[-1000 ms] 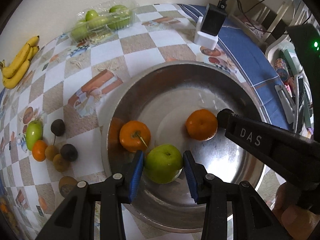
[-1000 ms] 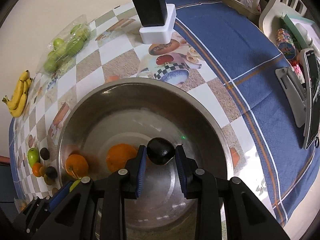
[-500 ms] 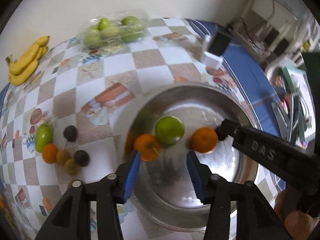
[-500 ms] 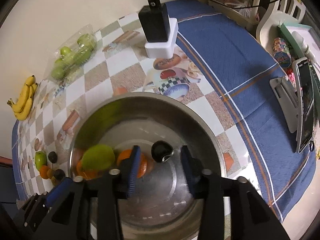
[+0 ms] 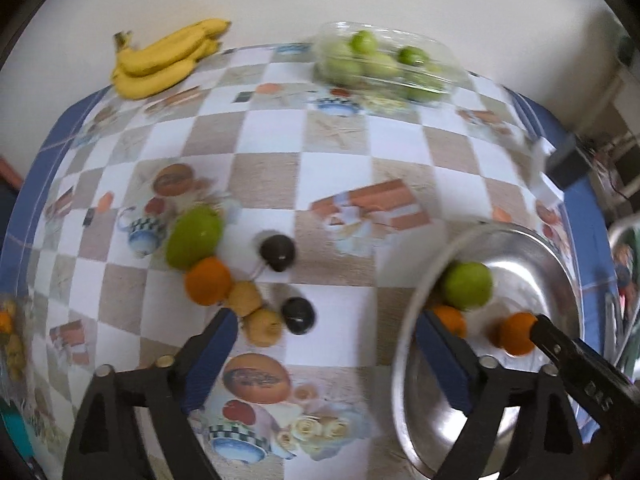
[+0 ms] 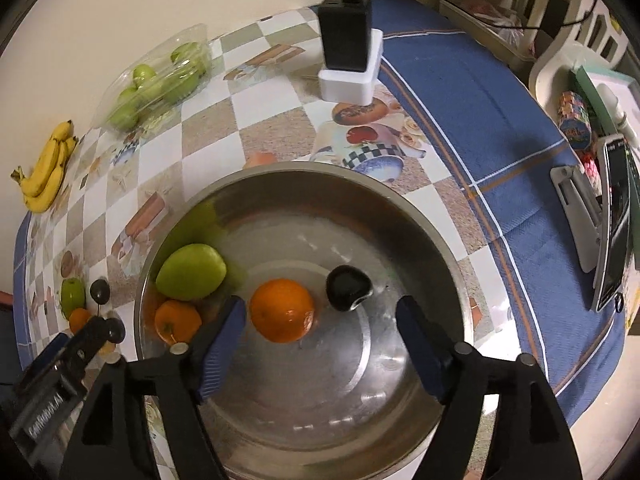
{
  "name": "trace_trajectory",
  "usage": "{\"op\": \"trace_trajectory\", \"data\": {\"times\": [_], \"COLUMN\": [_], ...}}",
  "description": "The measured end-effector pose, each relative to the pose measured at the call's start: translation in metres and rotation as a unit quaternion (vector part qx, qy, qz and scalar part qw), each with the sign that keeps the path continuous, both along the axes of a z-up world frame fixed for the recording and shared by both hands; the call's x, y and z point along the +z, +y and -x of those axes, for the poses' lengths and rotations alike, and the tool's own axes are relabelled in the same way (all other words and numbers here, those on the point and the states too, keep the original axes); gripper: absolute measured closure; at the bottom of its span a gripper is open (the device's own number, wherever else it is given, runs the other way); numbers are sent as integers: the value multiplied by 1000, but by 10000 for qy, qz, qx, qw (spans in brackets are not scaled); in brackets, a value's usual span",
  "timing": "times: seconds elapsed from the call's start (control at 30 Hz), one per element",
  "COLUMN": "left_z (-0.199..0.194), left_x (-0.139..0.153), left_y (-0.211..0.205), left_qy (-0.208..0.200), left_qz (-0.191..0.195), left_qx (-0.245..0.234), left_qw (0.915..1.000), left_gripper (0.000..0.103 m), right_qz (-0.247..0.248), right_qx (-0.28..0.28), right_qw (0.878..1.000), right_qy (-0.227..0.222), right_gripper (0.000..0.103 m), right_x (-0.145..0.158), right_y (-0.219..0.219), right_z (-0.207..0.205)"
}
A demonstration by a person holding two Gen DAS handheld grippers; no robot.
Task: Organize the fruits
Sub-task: 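Open the left tool to drop the apple while the right tool releases the plum into the bowl, then move both open tools back toward the fruit pile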
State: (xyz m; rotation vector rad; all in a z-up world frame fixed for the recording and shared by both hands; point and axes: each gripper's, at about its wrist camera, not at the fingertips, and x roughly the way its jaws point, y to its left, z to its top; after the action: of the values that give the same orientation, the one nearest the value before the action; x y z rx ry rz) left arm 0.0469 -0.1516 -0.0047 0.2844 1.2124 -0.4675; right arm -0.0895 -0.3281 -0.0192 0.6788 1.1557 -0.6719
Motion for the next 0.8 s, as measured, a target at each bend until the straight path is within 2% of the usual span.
{"op": "trace_trajectory", "data": {"times": [0.27,0.33,0.53,0.8], "left_z": [-11,-13,-18,-30], "left_x": [1,3,7,13], "left_y": [14,16,24,41], "left_qy": [-159,-231,-449,-515], "left_qz": [-115,-145,-209,-56], "left_qx": [268,305,389,585], "left_qw": [9994,9992,9980,9969], "left_gripper": [0,0,0,0], "right_qz": [120,124,167,207], "right_qx": [279,276,280,423], "right_qw": [9995,9995,9993,9971], "right_qy": [-23,-69,-160,-591], "right_gripper": [15,0,0,0], "right_x": [0,1,2,11], "right_y": [12,13,16,24], "right_z": [-10,-10,-15,-24]}}
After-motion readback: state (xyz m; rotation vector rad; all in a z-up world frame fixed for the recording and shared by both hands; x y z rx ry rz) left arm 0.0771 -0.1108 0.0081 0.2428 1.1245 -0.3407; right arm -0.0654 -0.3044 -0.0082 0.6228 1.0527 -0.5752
